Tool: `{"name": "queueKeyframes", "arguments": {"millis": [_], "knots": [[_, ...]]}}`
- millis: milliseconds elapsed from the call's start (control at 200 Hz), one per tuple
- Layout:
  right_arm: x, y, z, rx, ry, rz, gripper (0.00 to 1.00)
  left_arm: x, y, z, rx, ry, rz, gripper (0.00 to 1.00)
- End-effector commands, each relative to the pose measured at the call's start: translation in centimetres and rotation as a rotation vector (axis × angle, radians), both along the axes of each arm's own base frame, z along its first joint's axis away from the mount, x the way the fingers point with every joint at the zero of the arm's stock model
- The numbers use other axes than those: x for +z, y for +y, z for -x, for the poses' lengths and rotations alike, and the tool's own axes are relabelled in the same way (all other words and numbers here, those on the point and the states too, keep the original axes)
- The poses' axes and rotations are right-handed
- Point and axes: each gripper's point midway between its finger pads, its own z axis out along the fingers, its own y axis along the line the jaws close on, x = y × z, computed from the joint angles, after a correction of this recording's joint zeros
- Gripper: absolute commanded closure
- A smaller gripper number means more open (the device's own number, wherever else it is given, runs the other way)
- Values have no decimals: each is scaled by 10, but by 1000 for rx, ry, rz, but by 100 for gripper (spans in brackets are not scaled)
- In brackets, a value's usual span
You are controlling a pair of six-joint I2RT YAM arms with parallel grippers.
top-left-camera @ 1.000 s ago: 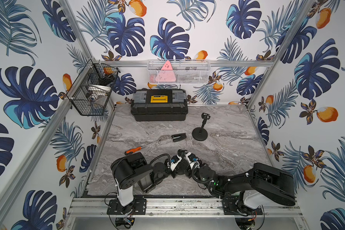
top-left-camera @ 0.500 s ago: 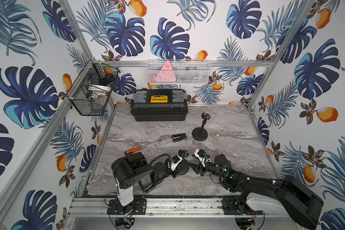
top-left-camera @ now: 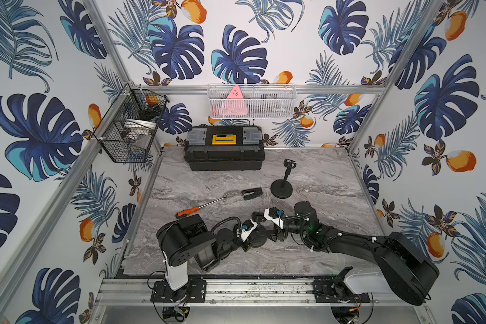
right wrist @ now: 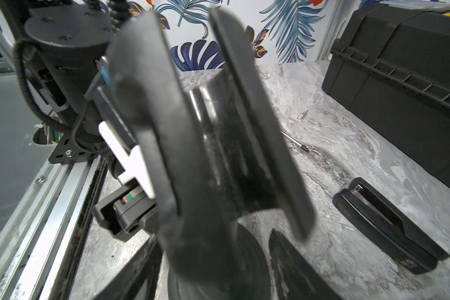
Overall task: Assemble a microphone stand
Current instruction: Screw the microphone stand pole into the microphone stand base.
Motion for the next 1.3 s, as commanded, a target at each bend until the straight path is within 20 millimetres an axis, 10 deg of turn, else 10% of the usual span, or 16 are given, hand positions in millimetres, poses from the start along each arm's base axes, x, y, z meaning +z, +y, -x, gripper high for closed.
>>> {"name": "queueKeyframes", "arguments": {"millis": [0,435,716,1001,1296], "knots": [[9,7,4,78,-35,-44,40,6,-4,1,-24,-26,12,92],[19,12,2,112,-26,-95,59,4,-4,0,-16,-21,9,90],[12,13,5,123,-8,-113,100,1,-3,0,-9,-15,3,88],[-3,4,-1,-28,-4,-144,100,2,1,-1,10,-19,0,87],[-23,-5,-12,-309,54,-91,100,13,7,-2,36,-29,28,52]]}}
